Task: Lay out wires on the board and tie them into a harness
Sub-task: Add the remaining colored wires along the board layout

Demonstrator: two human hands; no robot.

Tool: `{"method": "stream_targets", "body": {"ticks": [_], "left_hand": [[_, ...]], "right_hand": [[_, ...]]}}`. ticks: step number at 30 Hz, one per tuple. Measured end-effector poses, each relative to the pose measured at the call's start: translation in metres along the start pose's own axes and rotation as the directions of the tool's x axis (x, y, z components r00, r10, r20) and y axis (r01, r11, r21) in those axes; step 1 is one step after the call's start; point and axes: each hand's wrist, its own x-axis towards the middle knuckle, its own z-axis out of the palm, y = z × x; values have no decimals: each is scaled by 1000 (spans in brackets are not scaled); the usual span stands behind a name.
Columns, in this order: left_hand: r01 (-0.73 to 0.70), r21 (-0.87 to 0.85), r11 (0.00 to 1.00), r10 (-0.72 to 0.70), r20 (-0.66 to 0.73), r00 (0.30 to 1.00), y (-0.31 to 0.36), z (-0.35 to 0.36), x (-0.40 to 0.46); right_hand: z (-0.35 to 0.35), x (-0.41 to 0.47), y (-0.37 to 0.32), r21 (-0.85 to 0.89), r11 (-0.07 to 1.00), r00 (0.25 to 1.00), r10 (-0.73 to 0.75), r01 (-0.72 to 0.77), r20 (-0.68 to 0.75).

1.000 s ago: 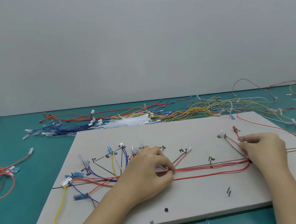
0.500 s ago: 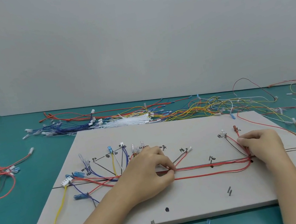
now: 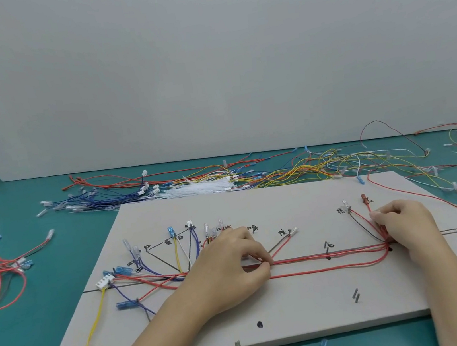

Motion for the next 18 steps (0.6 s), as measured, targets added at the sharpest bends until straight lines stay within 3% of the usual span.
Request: {"method": "stream_targets", "body": {"ticks": [9,18], "left_hand": [[3,-3,1000,-3,5,1000,0,1,1],[0,0,1000,0,-1,1000,-2,1,0]], "right_hand": [[1,-2,-1,24,999,998,37,-36,-48],[-3,-3,-2,64,995,997,73,-72,-3]]}}
